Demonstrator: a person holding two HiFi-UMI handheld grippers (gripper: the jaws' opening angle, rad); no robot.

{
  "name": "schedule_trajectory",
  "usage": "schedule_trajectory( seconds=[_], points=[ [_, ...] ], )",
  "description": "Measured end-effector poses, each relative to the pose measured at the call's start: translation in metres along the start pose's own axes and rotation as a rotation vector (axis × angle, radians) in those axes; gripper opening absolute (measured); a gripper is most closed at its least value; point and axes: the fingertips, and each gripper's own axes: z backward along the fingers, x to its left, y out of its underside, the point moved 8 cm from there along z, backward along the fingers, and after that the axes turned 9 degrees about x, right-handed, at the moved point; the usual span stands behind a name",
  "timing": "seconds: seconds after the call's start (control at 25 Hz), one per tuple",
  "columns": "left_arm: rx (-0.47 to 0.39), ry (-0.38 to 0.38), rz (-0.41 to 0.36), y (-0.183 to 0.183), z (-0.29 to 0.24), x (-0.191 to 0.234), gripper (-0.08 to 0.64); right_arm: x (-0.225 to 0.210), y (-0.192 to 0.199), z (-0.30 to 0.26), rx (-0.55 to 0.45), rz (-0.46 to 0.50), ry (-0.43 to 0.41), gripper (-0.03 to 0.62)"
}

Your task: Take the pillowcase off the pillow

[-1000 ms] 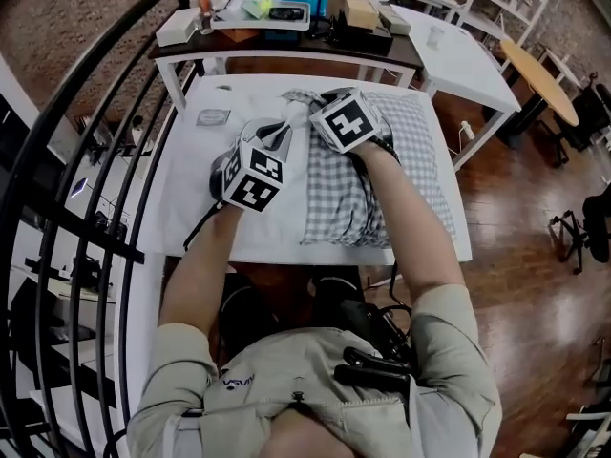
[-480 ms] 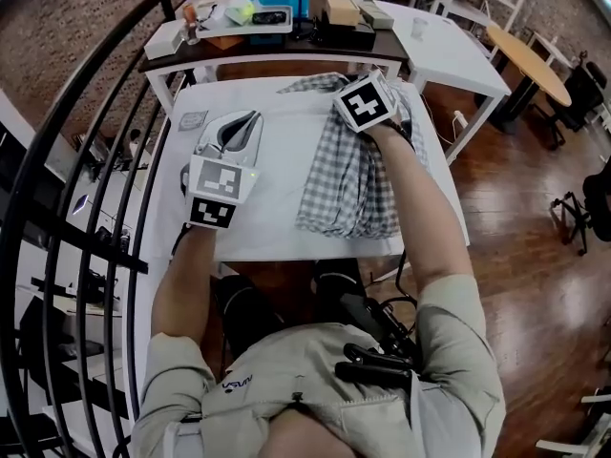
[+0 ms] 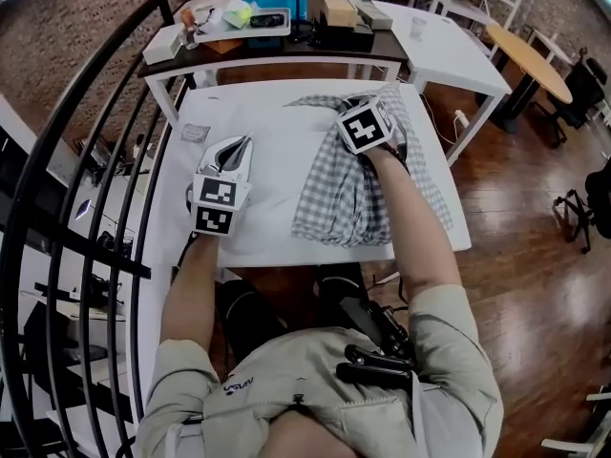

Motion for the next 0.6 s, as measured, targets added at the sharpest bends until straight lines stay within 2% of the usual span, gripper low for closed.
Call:
schedule_trajectory(
  seconds=[0.08, 0.2, 0.32, 0.44, 0.52, 0.6],
  points=[
    [0.005, 0.002, -0.019, 0.005, -0.006, -0.004, 0.017, 0.005, 0.004, -0.004, -0.009, 0.005, 0.011, 0.023],
    [-0.009, 0.019, -0.031, 0.005, -0.012, -0.007, 0.018, 0.006, 0.005, -0.001, -0.08, 0.024, 0.029, 0.029],
    [-0.034, 0.055, -0.01, -0.004, -0.012, -0.003, 0.021, 0.002, 0.006, 0.01, -0.149, -0.021, 0.001, 0.077],
    [-0.081, 0.047, -0.032, -0.027, 0.005, -0.001, 0.079, 0.0, -0.001, 0.041, -0.24, -0.061, -0.02, 0.15],
    [-0.135, 0.037, -0.073, -0.045, 0.026, -0.009, 0.124, 0.007, -0.001, 0.067, -0.298, -0.079, -0.024, 0.15],
    [-0.179, 0.056, -0.094, -0.054, 0.045, -0.022, 0.13, 0.021, 0.007, 0.092, -0.354, -0.099, -0.033, 0.149]
  ],
)
